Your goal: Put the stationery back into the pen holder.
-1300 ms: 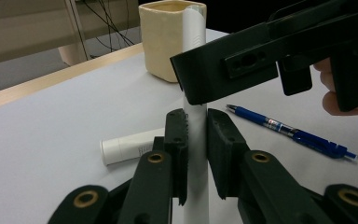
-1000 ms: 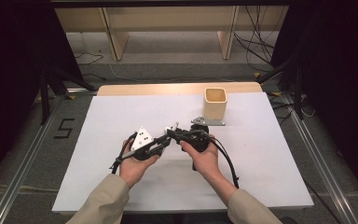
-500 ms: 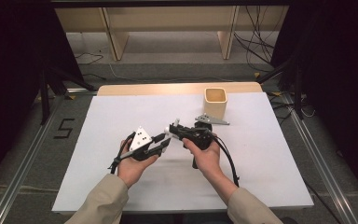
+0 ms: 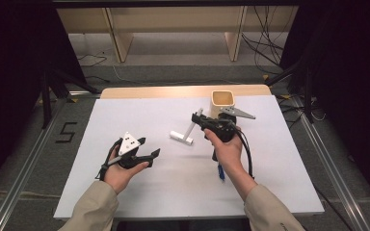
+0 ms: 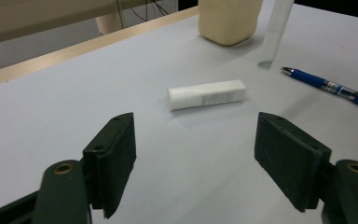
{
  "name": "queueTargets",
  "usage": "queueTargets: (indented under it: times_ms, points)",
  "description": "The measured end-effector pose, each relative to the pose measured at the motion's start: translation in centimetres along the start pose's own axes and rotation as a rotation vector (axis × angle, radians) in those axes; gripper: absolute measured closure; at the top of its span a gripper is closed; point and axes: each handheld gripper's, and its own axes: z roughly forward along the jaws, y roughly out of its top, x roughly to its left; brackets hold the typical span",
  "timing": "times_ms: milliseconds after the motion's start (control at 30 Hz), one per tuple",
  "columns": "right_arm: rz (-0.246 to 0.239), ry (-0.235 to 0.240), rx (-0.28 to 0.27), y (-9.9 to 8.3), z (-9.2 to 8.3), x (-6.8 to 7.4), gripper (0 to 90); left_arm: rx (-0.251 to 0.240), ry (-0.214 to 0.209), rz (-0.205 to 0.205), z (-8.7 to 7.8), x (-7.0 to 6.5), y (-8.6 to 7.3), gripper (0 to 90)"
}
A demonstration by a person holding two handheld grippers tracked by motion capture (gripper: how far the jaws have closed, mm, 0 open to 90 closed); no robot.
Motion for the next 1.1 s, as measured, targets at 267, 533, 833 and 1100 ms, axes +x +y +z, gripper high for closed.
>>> queueTargets:
  times_ms: [267, 533, 833, 1100]
  points:
    - [-0.013, -0.053, -0.031, 2.3, -0.8, -1.6, 78.9, 0.018, 0.027, -0.010, -0.8, 1.4, -1.0, 24.5]
    - [-0.012, -0.092, -0.049, 3.8, -1.1, -2.9, 78.9, 0.023, 0.042, -0.017, -0.9, 1.8, -1.2, 24.2]
    - [0.002, -0.124, -0.056, 4.7, -1.2, -4.1, 78.9, 0.029, 0.049, -0.018, -0.8, 2.0, -1.3, 24.2]
    - [0.013, -0.143, -0.067, 5.7, -1.3, -5.0, 78.9, 0.032, 0.048, -0.014, -0.7, 1.9, -1.3, 24.3]
